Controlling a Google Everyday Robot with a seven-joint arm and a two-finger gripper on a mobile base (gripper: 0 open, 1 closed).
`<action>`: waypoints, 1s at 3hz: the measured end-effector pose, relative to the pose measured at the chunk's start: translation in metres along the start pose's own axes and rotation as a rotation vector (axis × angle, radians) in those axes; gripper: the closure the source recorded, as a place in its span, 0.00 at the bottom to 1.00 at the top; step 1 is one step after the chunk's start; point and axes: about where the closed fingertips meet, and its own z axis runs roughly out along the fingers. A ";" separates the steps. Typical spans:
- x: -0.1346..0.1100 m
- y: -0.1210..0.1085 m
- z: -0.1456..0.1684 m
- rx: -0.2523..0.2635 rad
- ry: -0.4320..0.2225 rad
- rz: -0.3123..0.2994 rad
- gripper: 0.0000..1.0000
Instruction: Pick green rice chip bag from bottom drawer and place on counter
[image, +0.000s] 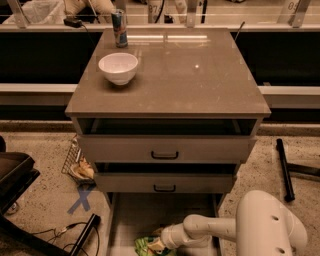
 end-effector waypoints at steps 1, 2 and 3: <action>-0.008 0.005 -0.014 0.002 -0.011 -0.016 1.00; -0.037 0.020 -0.092 0.065 -0.052 -0.048 1.00; -0.054 0.046 -0.163 0.097 -0.067 -0.055 1.00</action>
Offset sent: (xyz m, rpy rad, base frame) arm -0.0410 -0.0807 0.1747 0.0275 -0.1526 -0.0284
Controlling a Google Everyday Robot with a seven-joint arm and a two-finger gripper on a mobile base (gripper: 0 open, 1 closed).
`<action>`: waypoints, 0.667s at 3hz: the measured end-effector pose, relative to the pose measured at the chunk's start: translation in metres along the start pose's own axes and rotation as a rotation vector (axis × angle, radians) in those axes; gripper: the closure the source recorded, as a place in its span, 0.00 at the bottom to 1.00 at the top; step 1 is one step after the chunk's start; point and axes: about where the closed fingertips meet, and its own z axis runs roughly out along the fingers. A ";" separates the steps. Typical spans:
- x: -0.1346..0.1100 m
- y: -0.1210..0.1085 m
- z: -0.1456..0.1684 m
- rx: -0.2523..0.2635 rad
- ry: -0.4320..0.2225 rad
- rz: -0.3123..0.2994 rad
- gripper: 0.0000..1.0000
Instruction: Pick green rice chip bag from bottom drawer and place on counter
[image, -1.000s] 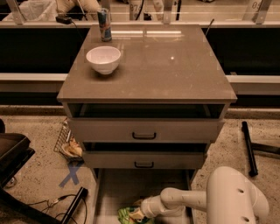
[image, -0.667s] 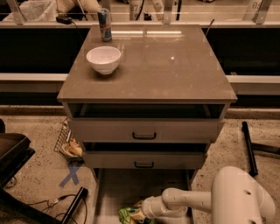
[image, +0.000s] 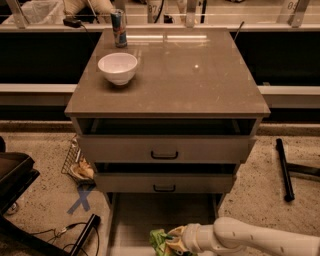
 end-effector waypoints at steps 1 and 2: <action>-0.022 0.013 -0.073 0.007 -0.016 0.030 1.00; -0.056 0.014 -0.133 -0.002 -0.011 0.055 1.00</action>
Offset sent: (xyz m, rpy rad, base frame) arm -0.0234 -0.0824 0.1826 0.0231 0.0521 -0.0450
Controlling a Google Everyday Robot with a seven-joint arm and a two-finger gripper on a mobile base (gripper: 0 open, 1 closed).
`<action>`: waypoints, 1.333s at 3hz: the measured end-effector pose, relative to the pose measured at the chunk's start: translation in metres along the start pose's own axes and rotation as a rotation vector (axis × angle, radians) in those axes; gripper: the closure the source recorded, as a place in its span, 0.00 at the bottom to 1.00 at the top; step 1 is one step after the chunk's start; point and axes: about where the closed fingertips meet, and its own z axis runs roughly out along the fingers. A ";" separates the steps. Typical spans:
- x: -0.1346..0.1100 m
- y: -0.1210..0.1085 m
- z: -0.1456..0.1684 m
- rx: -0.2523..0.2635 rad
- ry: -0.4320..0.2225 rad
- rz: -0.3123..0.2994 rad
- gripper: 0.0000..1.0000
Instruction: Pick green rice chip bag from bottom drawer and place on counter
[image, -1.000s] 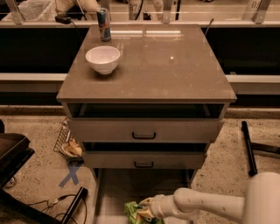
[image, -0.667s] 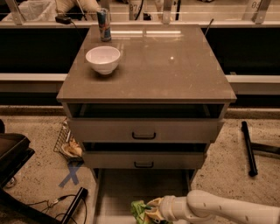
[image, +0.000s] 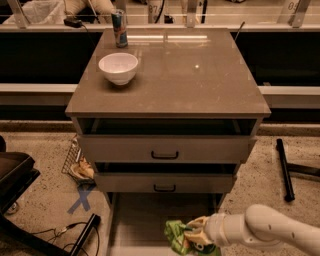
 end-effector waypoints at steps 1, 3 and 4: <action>-0.029 -0.010 -0.028 -0.019 0.025 -0.001 1.00; -0.039 -0.012 -0.034 -0.015 0.041 -0.002 1.00; -0.086 -0.019 -0.080 0.026 0.039 0.019 1.00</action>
Offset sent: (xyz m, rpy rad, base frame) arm 0.0124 -0.0081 0.0306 -0.0140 0.0154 0.0119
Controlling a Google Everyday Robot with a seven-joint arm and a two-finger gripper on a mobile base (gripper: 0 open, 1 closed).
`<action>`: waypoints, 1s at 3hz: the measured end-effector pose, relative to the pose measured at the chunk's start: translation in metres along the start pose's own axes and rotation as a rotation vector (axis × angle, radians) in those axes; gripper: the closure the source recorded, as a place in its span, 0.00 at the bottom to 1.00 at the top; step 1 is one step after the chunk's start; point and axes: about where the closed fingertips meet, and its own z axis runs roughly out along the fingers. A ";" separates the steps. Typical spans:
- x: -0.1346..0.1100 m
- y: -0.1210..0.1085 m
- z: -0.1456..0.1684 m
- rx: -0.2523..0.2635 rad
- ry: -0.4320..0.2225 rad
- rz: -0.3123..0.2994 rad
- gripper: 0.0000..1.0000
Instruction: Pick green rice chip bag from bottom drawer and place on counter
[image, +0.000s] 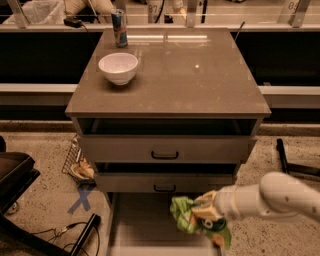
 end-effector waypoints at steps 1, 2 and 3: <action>-0.046 -0.001 -0.053 0.024 -0.023 -0.011 1.00; -0.091 -0.001 -0.108 0.097 -0.019 0.002 1.00; -0.153 -0.002 -0.160 0.209 0.015 -0.069 1.00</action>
Offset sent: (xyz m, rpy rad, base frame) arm 0.0227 -0.0522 0.2551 -0.0911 -0.1292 -0.1831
